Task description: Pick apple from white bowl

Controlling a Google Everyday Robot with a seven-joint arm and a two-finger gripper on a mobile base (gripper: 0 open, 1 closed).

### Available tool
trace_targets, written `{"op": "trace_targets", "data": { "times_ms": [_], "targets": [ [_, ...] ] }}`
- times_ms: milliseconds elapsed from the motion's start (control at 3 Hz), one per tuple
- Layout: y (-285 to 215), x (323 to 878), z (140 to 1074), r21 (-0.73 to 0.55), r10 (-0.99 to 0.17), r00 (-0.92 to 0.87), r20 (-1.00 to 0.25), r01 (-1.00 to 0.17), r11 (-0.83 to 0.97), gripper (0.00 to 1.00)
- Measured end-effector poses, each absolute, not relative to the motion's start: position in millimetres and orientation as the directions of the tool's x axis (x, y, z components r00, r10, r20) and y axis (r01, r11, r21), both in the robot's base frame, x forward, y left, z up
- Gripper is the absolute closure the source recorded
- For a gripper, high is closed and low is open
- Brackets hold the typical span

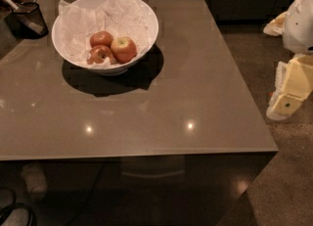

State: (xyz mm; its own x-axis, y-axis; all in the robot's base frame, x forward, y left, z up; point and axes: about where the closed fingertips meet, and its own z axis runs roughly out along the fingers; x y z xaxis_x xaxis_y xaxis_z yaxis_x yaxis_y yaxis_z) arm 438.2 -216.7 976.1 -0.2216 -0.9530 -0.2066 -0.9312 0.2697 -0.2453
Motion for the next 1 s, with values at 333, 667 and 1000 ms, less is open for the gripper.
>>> {"op": "trace_targets", "data": {
  "times_ms": [333, 667, 1000],
  "targets": [
    [-215.7, 440.4, 978.5, -0.256, -0.952, -0.224, -0.208, -0.927, 0.274, 0.0],
    [-202.7, 465.5, 983.5, -0.257, -0.956, -0.217, -0.198, -0.93, 0.264, 0.0],
    [-180.4, 501.6, 989.4, -0.26, -0.968, -0.169, -0.187, -0.942, 0.214, 0.0]
  ]
}}
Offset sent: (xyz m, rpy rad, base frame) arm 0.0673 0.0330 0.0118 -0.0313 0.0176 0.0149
